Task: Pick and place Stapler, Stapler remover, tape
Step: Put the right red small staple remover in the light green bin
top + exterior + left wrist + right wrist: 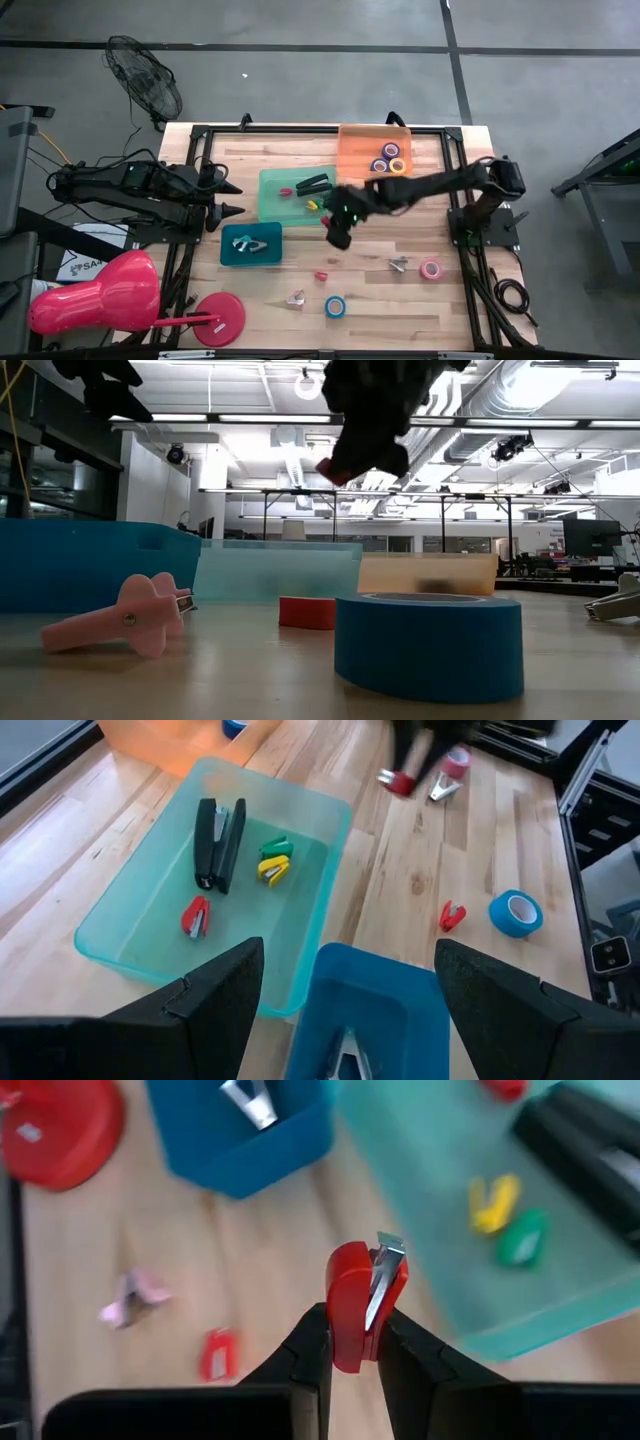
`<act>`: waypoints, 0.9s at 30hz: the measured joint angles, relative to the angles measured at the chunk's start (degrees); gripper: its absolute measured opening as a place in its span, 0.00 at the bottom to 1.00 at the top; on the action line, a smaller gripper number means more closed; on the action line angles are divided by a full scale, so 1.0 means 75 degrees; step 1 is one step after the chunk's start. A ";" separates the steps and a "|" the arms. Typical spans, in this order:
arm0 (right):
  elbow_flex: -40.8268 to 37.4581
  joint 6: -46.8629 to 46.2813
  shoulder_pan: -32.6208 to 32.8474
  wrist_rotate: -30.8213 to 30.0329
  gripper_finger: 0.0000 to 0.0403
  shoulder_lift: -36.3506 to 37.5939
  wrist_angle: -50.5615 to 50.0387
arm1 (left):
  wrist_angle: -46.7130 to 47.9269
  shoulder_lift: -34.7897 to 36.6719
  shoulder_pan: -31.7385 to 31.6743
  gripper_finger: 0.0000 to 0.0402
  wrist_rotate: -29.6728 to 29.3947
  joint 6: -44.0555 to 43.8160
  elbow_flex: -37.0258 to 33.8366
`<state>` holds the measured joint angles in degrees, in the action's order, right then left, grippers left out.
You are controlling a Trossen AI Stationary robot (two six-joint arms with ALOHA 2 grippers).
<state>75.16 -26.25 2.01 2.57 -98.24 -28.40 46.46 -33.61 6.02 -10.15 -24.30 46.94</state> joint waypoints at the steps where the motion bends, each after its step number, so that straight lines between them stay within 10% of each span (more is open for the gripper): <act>1: 0.0000 0.0191 -0.0225 0.0112 0.12 0.0000 0.0000 | 0.0000 0.0000 0.0000 0.72 0.0000 -0.0029 0.0000; 10: 0.0000 0.1434 -0.1686 0.0962 0.12 -0.0050 0.0038 | -0.0006 -0.0003 0.0000 0.72 -0.0151 -0.0589 0.0000; 27: 0.0893 0.2828 -0.1825 0.0759 0.17 -0.1894 -0.0443 | -0.0358 -0.0002 -0.0003 0.72 -0.0997 -0.1140 0.0000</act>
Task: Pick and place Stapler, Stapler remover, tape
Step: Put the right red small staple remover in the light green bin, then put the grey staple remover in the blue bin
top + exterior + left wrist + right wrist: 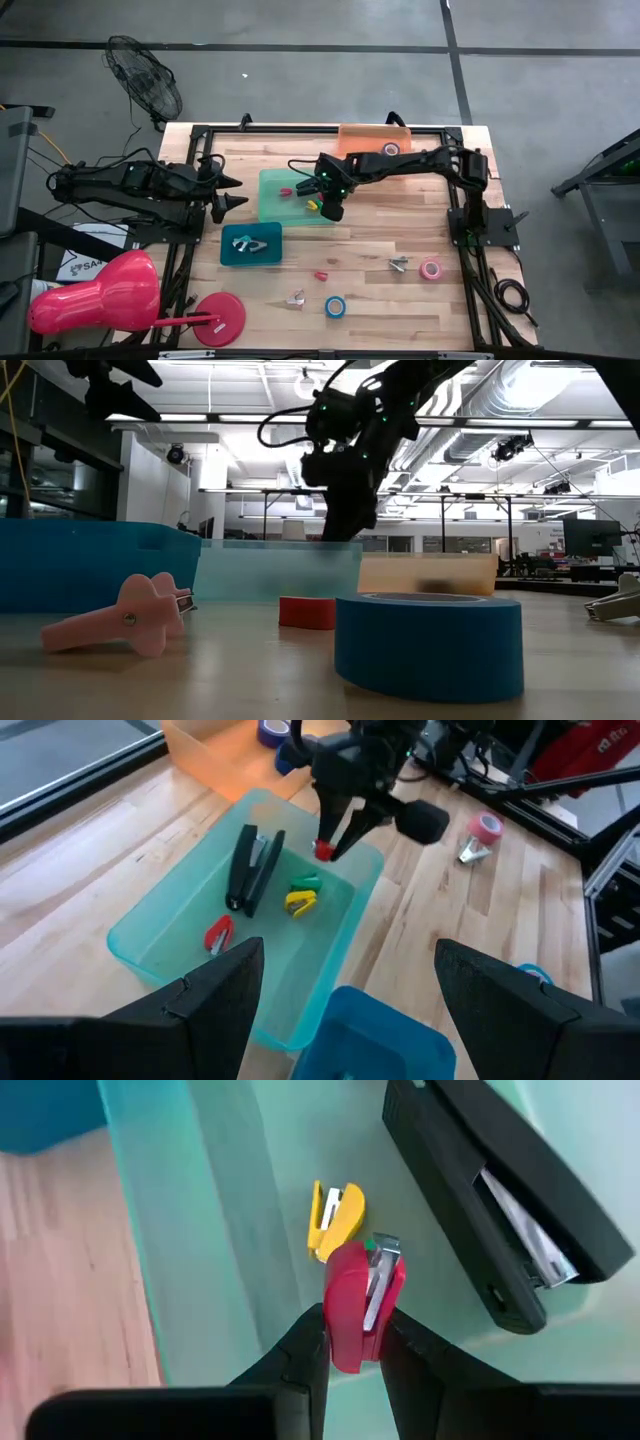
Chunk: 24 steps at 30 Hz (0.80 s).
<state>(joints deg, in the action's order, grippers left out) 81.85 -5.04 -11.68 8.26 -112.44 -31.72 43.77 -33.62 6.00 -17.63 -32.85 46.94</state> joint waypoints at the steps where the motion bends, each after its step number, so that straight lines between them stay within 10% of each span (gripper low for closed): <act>1: -0.0001 0.0044 0.0001 -0.0036 0.18 -0.0009 -0.0040 | -0.0020 -0.0001 0.0000 0.72 -0.0036 -0.0051 0.0001; 24: -0.0004 0.0136 0.0003 -0.0168 0.59 0.0343 -0.0401 | -0.0525 -0.0701 0.0000 0.72 -0.0134 -0.0460 0.0001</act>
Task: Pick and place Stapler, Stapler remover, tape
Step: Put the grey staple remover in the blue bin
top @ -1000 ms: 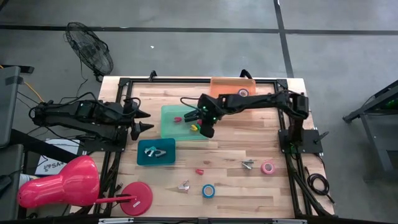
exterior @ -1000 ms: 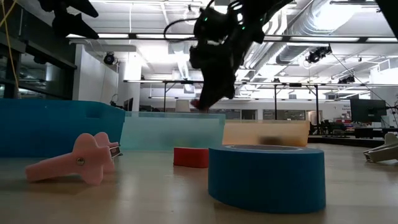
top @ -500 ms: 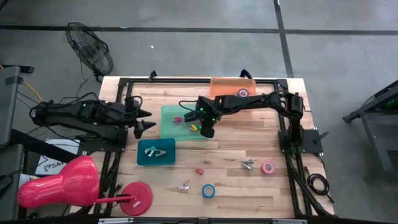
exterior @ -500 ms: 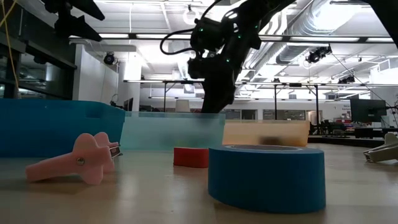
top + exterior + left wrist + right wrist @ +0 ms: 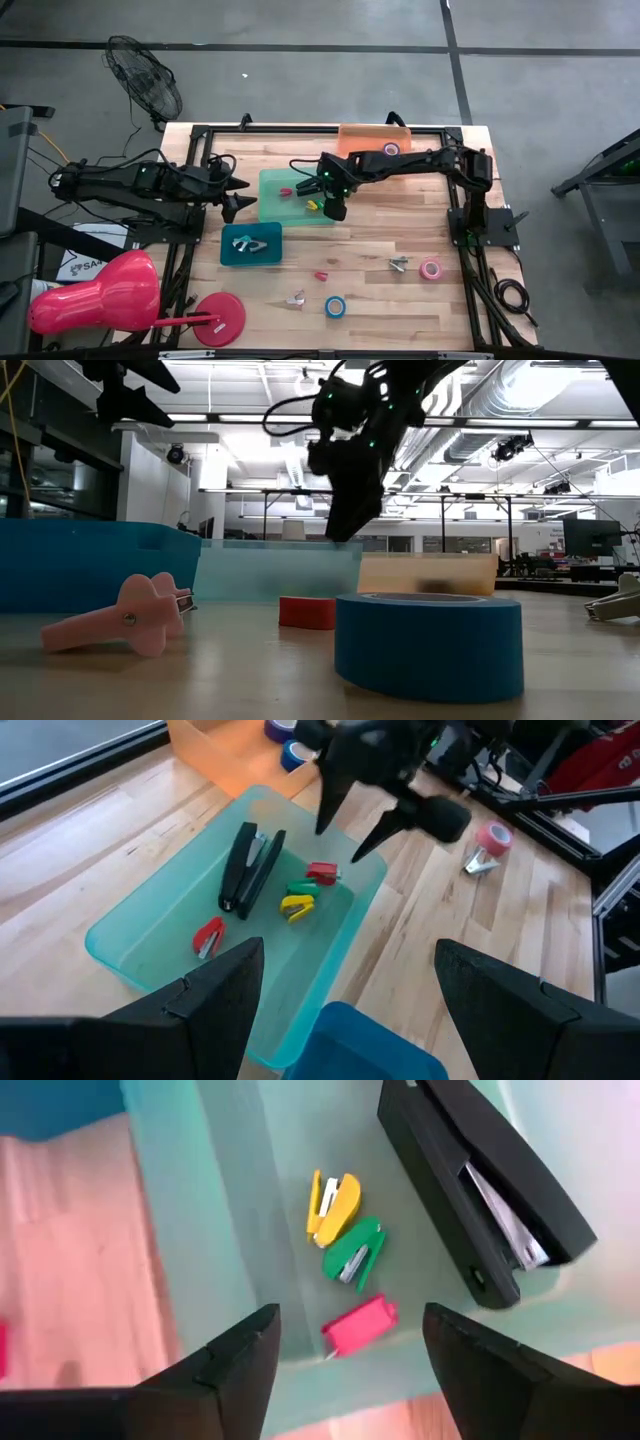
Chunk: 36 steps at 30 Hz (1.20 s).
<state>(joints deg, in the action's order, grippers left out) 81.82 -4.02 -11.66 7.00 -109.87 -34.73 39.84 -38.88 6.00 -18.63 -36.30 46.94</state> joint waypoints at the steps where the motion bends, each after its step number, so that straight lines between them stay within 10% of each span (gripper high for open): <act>1: 0.0000 0.0000 0.0000 -0.0001 0.59 0.0094 -0.0128 | 0.0010 0.0001 0.0000 0.72 0.0000 -0.0002 0.0002; 21: -0.0032 -0.0934 0.0512 0.0021 0.56 0.1388 -0.5674 | 0.0081 -0.0002 0.0000 0.72 -0.0003 0.0390 -0.0001; 36: -0.0032 -0.2519 0.1903 0.0103 0.61 0.1379 -0.6652 | 0.0083 0.0001 0.0000 0.72 0.0433 0.1188 0.0001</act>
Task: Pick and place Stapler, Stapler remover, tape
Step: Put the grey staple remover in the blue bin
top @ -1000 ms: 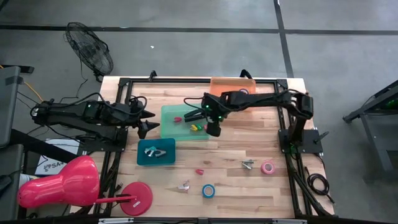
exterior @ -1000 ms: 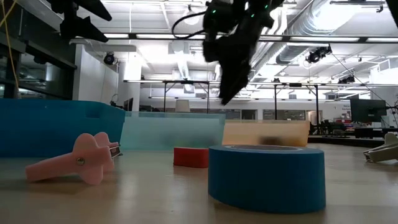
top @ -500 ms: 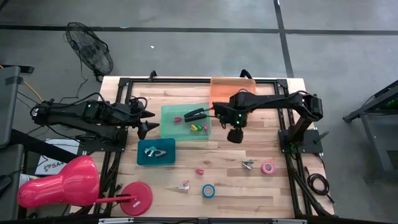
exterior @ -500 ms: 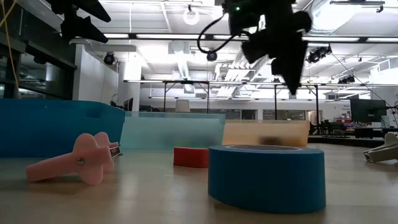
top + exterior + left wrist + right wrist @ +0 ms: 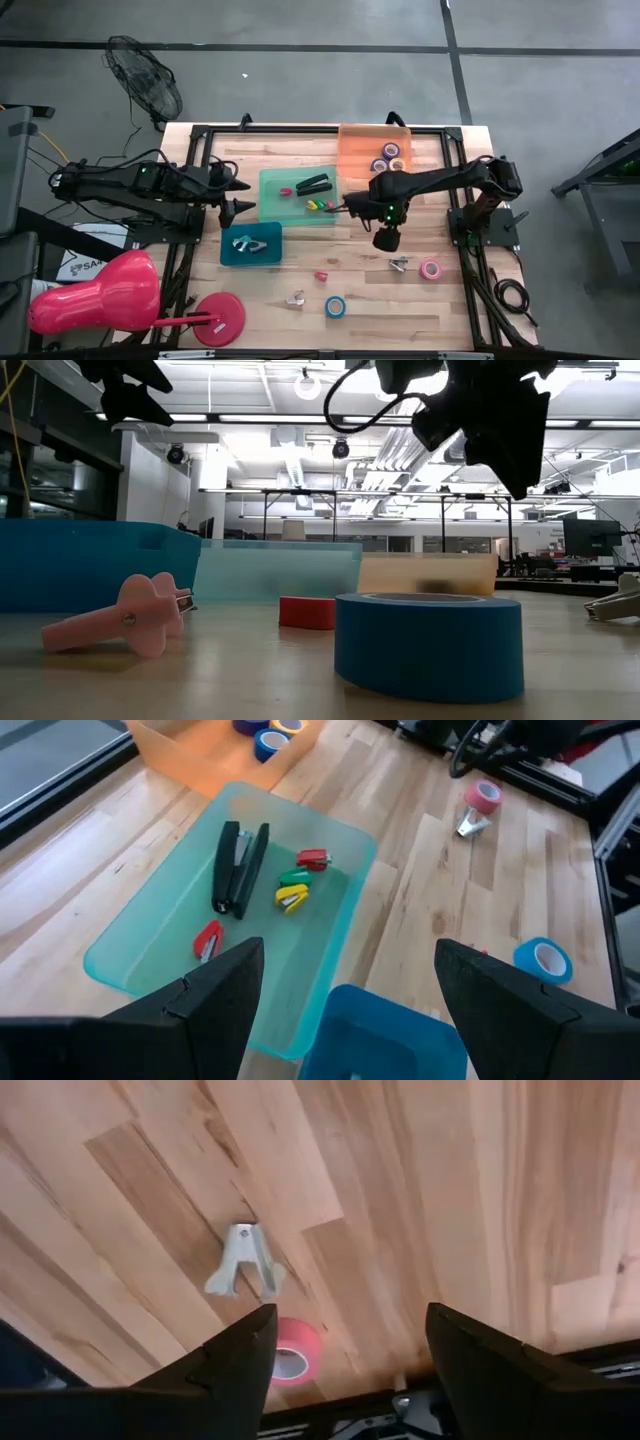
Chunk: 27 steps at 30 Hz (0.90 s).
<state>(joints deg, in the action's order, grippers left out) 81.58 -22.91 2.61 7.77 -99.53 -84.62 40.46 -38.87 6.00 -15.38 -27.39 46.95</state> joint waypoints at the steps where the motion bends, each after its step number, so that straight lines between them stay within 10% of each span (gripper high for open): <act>1: 0.0000 -0.0098 0.0065 0.0009 0.63 0.0000 0.0026 | -0.0001 0.0000 0.0002 0.72 0.0016 0.0051 0.0001; 27: -0.2754 -0.2674 0.1277 0.1606 0.79 -0.0015 0.3516 | 0.0089 0.0000 0.0001 0.72 0.0813 0.1019 -0.0001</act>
<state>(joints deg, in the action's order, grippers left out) 60.93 -42.97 12.19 19.82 -99.63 -58.25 41.12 -38.87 6.00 -9.29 -19.75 46.94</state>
